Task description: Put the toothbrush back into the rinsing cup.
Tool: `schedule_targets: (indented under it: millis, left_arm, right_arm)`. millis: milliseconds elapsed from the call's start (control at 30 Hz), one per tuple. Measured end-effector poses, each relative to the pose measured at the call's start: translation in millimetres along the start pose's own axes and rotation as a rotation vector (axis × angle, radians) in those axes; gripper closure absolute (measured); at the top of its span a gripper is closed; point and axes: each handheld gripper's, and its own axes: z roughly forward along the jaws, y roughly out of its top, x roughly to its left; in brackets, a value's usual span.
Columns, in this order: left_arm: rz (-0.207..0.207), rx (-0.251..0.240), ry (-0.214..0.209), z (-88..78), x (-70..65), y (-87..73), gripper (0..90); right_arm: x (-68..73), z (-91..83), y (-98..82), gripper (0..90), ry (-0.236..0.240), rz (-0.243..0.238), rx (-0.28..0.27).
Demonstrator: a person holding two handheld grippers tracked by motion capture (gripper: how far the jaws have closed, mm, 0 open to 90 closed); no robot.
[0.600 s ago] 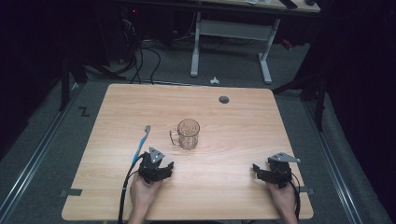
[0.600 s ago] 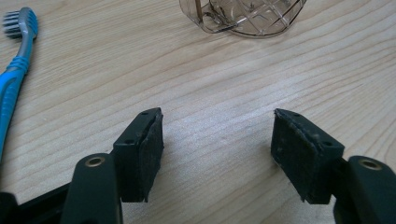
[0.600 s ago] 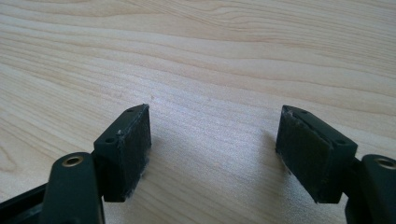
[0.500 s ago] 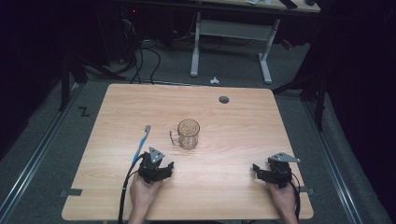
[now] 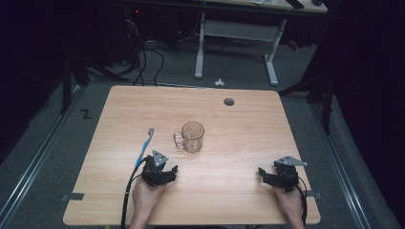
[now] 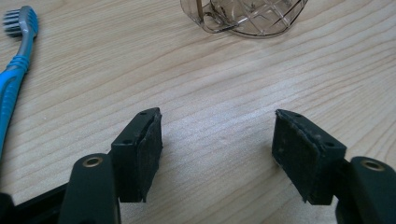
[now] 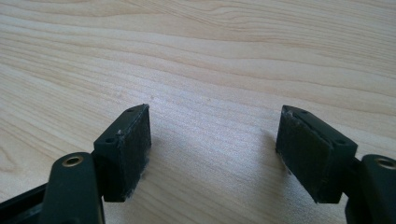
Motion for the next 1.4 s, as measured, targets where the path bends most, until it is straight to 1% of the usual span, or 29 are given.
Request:
schedule_targets:
  millis: [433,600,700,867,1000,1233,1333,1400]
  left_arm:
    - [-0.003,0.0,0.002,-0.4,-1.1,-0.3,33.5]
    - [-0.007,-0.018,0.004,-3.8,-1.5,-2.4,35.0]
    - [-0.008,-0.018,0.004,-5.0,-1.1,-2.7,35.2]
    - [-0.013,-0.023,0.004,-11.4,0.8,-4.4,35.8]
    - [-0.011,-0.019,0.003,-14.6,1.6,-5.0,35.8]
    - [-0.008,-0.027,0.0,-19.7,3.8,-5.8,36.1]
    - [-0.007,-0.024,0.006,-24.2,7.7,-6.8,37.2]
    - [-0.019,-0.017,0.01,-27.8,11.3,-8.9,37.4]
  right_arm:
    - [-0.1,-0.1,0.0,26.7,0.001,0.002,0.0]
    - [0.0,-0.1,0.0,26.6,0.001,0.0,0.0]
    - [0.0,0.0,0.0,26.6,0.001,0.001,0.0]
    - [0.0,0.0,0.0,26.6,0.001,0.0,0.0]
    - [0.0,0.0,0.0,26.6,0.001,0.0,0.0]
    - [0.0,0.0,0.0,26.6,0.0,0.0,0.0]
    - [0.1,0.0,0.0,26.6,0.0,0.0,0.0]
    - [0.0,0.0,0.0,26.6,0.0,0.0,0.0]
